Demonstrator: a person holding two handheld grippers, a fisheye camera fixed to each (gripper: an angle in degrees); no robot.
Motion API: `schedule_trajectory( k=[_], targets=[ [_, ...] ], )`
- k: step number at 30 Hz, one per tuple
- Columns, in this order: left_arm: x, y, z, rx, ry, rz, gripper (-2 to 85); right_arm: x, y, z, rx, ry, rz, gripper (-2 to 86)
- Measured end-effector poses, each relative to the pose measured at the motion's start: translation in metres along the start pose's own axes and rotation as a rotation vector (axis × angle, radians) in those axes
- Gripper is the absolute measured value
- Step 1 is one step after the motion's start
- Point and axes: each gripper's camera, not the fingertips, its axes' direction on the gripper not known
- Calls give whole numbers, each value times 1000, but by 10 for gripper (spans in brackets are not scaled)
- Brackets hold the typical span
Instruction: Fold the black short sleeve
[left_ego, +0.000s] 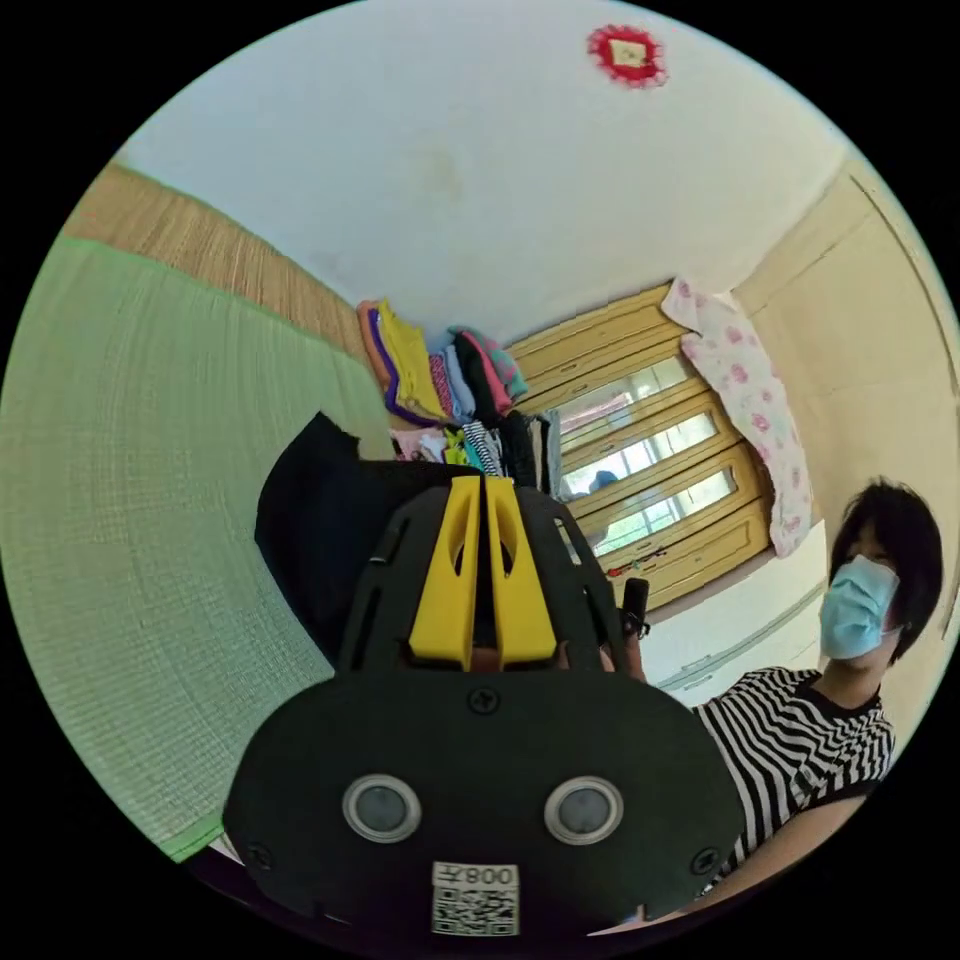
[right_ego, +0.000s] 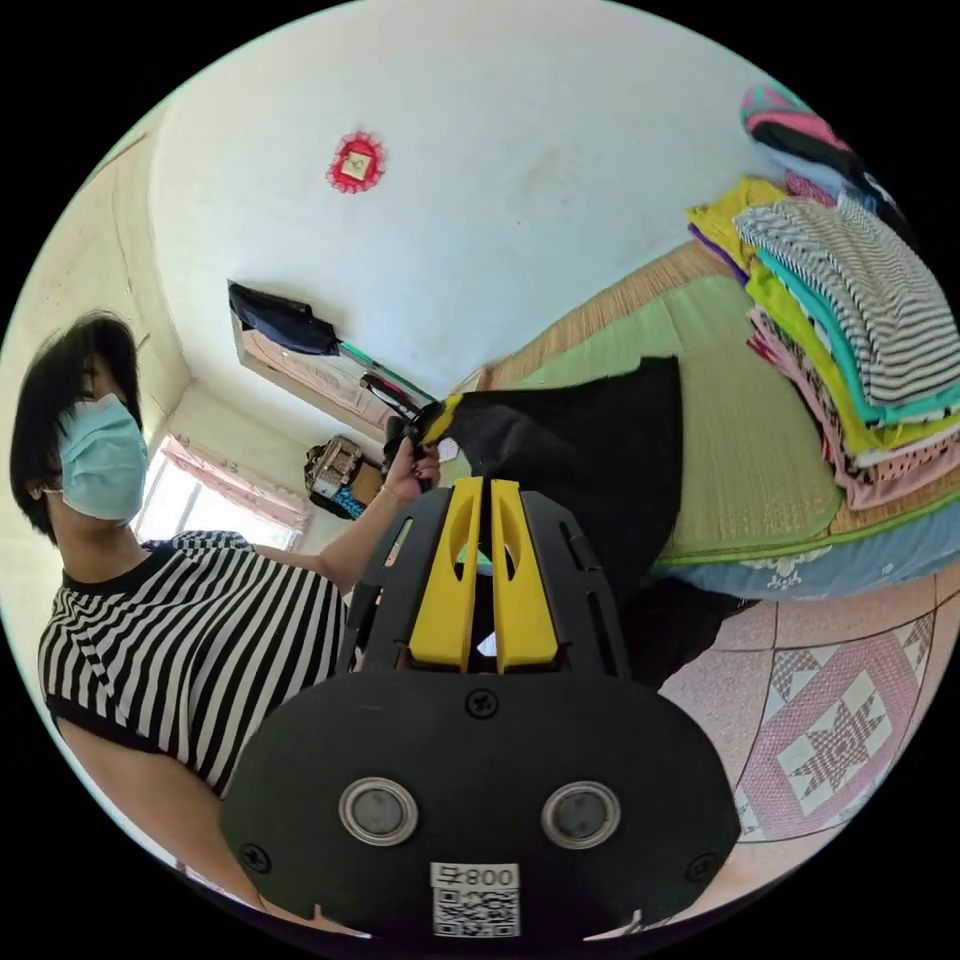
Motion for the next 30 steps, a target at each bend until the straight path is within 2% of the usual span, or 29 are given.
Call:
schedule_trajectory(
  k=[8,20,30],
  targets=[
    [74,104,-187,244,39,340,6,-96,-39,-60,114,26,-294,11],
    [152,247,-370,449,19,788,7,-250,-72,-142,357,-34,-713,10],
    [131,325,-449,539,-53,885,7,-307,-116,-130,366,-83,-843,9]
  ],
)
